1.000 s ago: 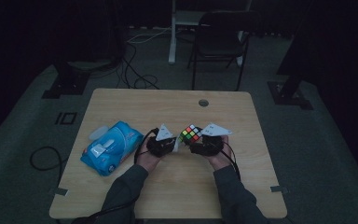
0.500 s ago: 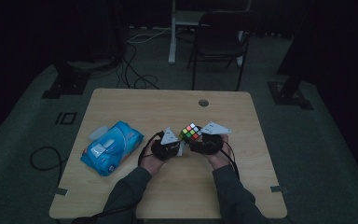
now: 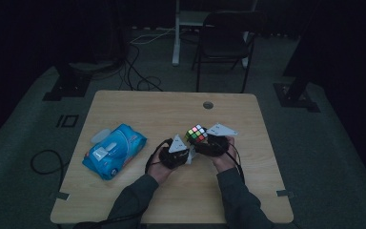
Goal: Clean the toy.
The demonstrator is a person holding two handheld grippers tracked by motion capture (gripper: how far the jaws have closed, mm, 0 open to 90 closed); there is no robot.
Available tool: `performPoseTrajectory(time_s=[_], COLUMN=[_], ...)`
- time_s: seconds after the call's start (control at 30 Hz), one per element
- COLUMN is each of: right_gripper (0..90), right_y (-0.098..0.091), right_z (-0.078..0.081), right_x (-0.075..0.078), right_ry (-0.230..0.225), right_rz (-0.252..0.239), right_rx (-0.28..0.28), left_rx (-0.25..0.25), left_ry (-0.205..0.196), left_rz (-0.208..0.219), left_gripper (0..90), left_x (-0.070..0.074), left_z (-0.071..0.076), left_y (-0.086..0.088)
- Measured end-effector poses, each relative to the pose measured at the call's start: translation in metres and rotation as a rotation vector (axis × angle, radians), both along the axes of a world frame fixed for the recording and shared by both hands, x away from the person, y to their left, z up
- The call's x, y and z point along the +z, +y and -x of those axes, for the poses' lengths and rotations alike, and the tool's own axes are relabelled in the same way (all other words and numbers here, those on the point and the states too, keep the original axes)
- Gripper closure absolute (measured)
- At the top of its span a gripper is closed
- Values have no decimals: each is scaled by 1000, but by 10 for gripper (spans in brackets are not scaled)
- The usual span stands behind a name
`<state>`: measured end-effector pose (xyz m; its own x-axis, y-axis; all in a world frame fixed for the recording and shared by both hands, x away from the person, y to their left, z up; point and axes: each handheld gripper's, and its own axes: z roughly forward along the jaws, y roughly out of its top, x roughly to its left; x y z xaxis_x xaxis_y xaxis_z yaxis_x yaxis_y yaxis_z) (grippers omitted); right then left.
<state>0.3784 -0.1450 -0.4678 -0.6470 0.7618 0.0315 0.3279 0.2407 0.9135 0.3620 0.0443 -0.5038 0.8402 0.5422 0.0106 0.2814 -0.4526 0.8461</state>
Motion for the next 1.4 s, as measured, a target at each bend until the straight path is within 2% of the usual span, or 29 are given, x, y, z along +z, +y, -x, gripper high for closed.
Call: performPoseTrajectory(time_s=[0.13,0.27,0.57,0.9,1.4], right_gripper=[342,342,342,342,342], right_y=[0,3,5,4,6], right_z=[-1,0,0,1,1], right_x=[0,-3,-4,-2,-3], right_ry=[5,11,16,12,18], right_rz=[2,11,5,3,0], right_rx=[-15,-6,-8,-12,-10], left_rx=[-20,-27,-23,-15,-25], left_ry=[-4,-15,-27,-12,-29], left_rz=[14,35,44,35,51], left_gripper=[843,843,843,843,843], left_x=[3,8,9,3,10], left_z=[4,5,6,5,5], left_y=[-4,-7,-8,-8,-11])
